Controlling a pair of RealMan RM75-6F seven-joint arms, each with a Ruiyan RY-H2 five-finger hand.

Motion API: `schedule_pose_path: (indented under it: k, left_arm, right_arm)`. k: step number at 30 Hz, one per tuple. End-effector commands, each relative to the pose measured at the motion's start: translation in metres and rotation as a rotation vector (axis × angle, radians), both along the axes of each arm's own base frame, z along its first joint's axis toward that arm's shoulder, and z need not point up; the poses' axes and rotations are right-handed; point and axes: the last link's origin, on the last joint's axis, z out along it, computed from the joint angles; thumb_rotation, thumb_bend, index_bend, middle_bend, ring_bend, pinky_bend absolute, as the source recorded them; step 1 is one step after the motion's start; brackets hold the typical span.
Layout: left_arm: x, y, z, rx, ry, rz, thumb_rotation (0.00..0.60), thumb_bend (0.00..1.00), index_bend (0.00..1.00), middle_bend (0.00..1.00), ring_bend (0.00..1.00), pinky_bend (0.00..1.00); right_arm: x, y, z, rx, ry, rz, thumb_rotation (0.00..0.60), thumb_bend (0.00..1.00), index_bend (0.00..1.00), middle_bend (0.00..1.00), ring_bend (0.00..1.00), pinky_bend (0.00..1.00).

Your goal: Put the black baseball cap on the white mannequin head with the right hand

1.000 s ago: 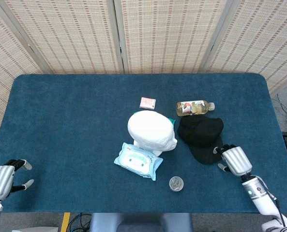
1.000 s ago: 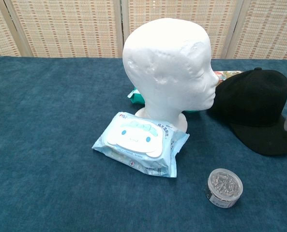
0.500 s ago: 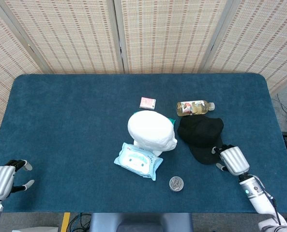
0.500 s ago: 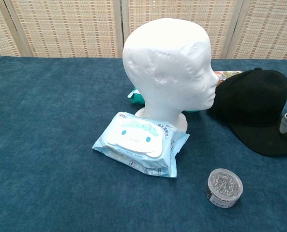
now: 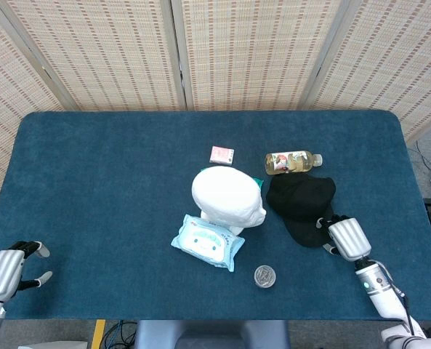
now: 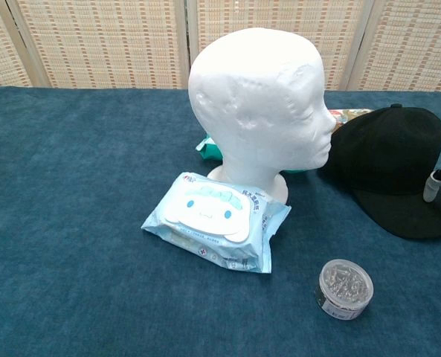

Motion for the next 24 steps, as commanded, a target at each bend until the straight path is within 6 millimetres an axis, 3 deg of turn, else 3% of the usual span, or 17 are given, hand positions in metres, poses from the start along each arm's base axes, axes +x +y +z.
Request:
schedule_pose_path:
  k: [1,24]
  left_arm:
    - [0.0,0.0,0.0,0.002,-0.001,0.001,0.6,0.13,0.5,0.51,0.4,0.68]
    - [0.0,0.0,0.001,0.006,-0.004,0.001,0.6,0.13,0.5,0.51,0.4,0.68]
  right_arm:
    - [0.003,-0.003,0.0,-0.028,-0.012,0.005,0.6,0.0,0.45,0.73,0.49,0.6]
    - [0.031,-0.02,0.022,-0.179,-0.098,0.169,0.6,0.0,0.45,0.65,0.46,0.57]
